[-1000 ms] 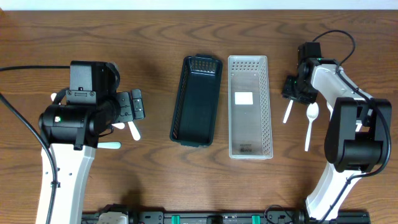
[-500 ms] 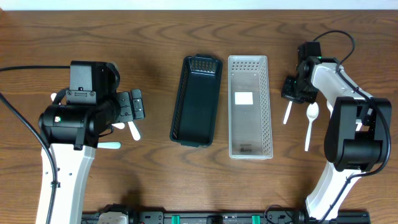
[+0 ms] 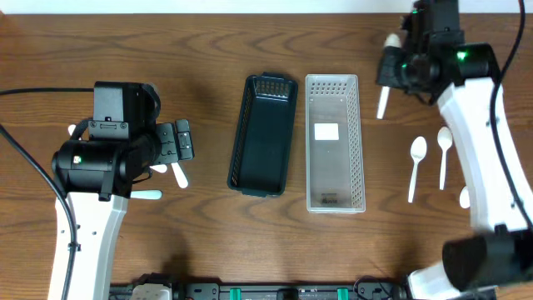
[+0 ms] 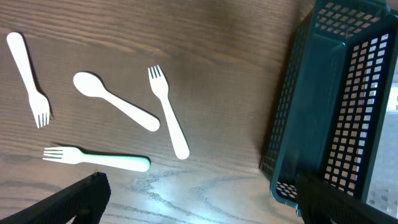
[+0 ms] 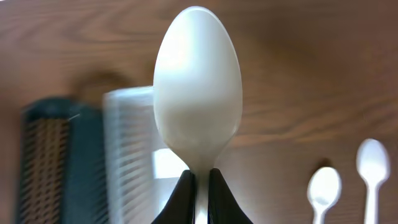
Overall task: Pack container
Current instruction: 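Carry the spoon left and lower it into the white basket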
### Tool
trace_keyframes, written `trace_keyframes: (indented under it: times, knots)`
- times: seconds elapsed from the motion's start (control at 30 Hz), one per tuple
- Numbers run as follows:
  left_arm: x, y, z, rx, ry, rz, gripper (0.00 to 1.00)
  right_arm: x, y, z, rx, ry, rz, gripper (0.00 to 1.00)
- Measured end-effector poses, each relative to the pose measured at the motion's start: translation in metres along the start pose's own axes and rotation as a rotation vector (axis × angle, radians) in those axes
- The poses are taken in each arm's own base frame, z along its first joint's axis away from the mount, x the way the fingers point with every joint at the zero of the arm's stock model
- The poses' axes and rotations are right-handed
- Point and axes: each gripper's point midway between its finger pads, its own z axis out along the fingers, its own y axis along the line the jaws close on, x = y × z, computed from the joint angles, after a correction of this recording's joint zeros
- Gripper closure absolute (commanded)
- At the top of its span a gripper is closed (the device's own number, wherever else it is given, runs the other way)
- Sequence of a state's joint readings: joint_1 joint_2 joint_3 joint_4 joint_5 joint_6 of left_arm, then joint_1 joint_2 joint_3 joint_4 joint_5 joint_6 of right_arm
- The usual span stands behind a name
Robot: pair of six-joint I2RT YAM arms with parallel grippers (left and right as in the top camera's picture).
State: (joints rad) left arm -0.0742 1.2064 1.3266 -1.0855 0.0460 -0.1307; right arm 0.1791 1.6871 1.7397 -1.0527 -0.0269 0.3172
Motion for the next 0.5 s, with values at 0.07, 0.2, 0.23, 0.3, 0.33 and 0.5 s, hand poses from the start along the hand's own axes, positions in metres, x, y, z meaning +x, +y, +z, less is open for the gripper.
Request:
trace_keyframes:
  times: [0.07, 0.2, 0.23, 0.3, 0.33, 0.5]
  knots:
    - [0.000, 0.000, 0.000, 0.000, 0.000, 0.000, 0.02, 0.015, 0.025, 0.003, -0.030, 0.037, -0.035, 0.99]
    - [0.000, 0.000, 0.000, 0.000, 0.000, 0.000, 0.02, 0.059, 0.048, 0.044, -0.017, 0.178, -0.059, 0.99]
    - [0.000, 0.000, 0.000, 0.000, 0.000, 0.000, 0.02, 0.072, 0.050, 0.057, -0.006, 0.217, -0.060, 0.99]
    - [0.000, 0.000, 0.000, 0.000, 0.000, 0.000, 0.02, 0.102, 0.049, 0.085, 0.030, 0.313, -0.060, 0.99]
    - [0.000, 0.000, 0.000, 0.000, 0.000, 0.000, 0.02, 0.109, 0.047, 0.092, 0.042, 0.336, -0.060, 0.99]
    - [0.000, 0.000, 0.000, 0.000, 0.000, 0.000, 0.02, 0.158, 0.030, 0.134, 0.123, 0.493, -0.054, 0.92]
